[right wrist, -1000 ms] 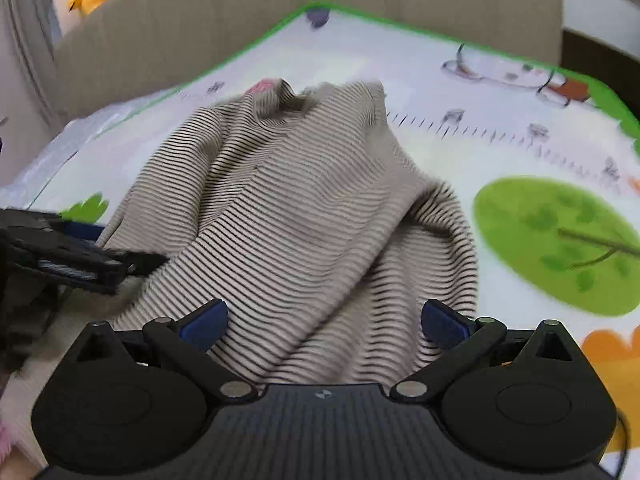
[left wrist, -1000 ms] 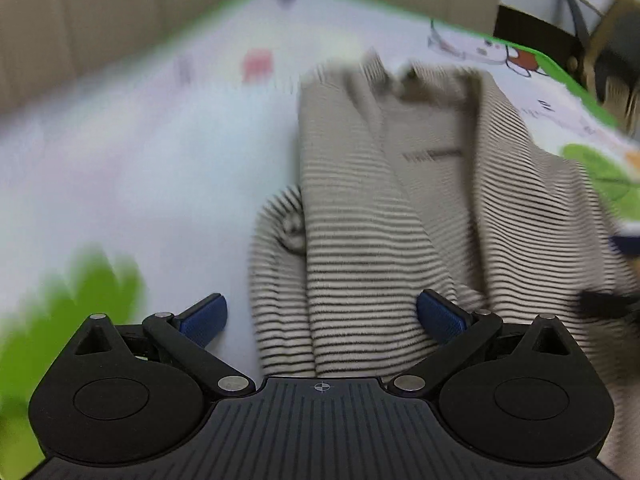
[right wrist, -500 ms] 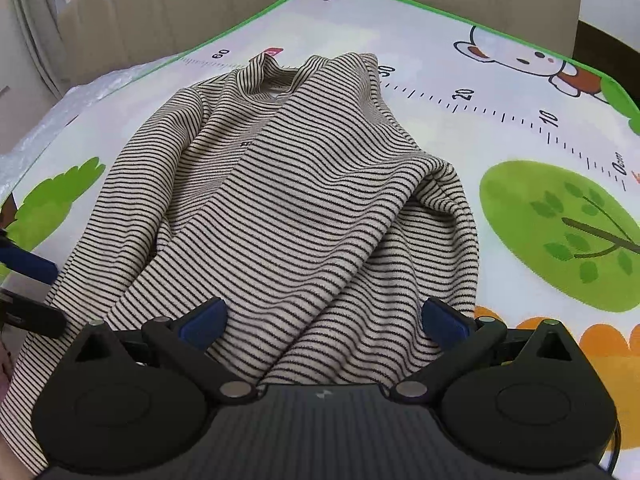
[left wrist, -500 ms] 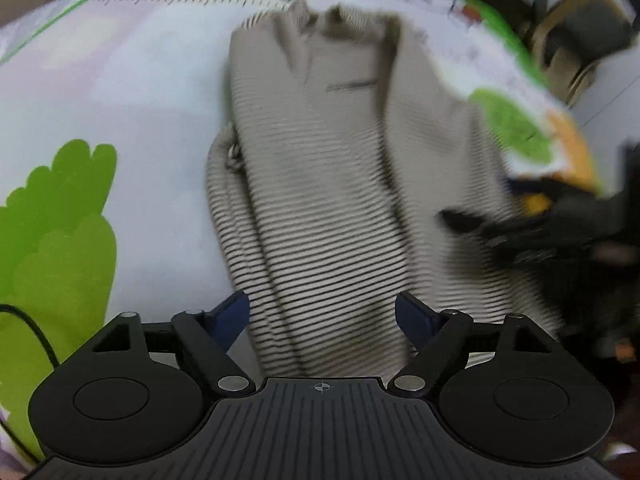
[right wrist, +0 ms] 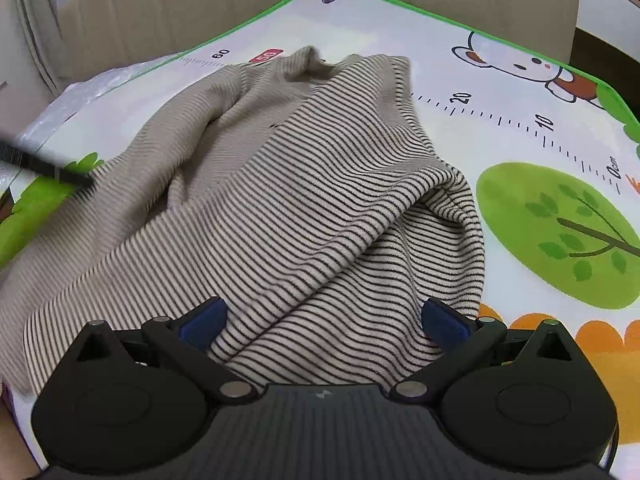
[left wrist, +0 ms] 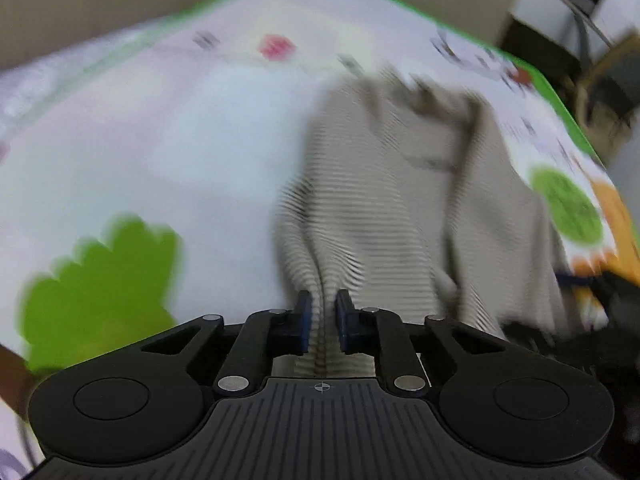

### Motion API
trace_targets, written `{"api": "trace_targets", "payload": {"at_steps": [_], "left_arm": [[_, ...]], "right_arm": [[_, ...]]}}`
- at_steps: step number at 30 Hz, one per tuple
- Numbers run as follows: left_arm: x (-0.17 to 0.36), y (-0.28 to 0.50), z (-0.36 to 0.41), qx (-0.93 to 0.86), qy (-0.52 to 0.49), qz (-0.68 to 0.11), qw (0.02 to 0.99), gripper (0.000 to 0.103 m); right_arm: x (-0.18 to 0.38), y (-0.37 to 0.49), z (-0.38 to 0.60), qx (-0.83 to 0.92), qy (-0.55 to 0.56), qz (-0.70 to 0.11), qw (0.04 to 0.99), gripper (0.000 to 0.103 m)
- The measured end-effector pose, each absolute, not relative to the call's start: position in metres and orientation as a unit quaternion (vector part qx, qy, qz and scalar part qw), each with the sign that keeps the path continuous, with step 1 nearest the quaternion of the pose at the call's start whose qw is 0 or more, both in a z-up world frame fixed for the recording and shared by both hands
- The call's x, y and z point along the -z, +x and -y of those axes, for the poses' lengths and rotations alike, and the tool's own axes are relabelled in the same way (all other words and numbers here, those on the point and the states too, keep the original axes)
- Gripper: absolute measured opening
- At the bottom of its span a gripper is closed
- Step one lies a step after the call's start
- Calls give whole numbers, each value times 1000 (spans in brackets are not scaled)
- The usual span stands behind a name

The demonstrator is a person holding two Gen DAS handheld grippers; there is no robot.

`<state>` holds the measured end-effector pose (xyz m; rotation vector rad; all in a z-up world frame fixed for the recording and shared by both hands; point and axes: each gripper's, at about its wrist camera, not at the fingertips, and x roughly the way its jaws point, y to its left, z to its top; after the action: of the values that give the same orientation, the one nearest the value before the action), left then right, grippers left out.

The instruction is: Fold clothes

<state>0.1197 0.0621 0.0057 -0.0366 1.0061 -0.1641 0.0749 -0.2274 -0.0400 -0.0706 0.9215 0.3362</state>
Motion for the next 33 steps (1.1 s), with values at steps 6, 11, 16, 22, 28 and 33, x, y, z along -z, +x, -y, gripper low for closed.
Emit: {"api": "trace_targets", "payload": {"at_steps": [6,11,16,22,28,33], "left_arm": [[-45,145,-115,-9,19,-372,928,2],[-37,143,-106,136,-94,-411,896,57],[14,131,-40,181,-14,-478,860,60],[19,114,-20,169,45,-467,867,6],[-5,110,-24,160,41,-445,880,5],[-29,142,-42,106,31,-398,911,5]], "right_arm": [[40,77,225,-161,-36,-447,879,103],[40,76,223,-156,-40,-447,880,103],[40,74,222,-155,-41,-444,881,103],[40,74,224,-158,-35,-440,883,103],[41,72,223,-158,-35,-438,884,103],[41,73,223,-157,-38,-439,884,103]]}}
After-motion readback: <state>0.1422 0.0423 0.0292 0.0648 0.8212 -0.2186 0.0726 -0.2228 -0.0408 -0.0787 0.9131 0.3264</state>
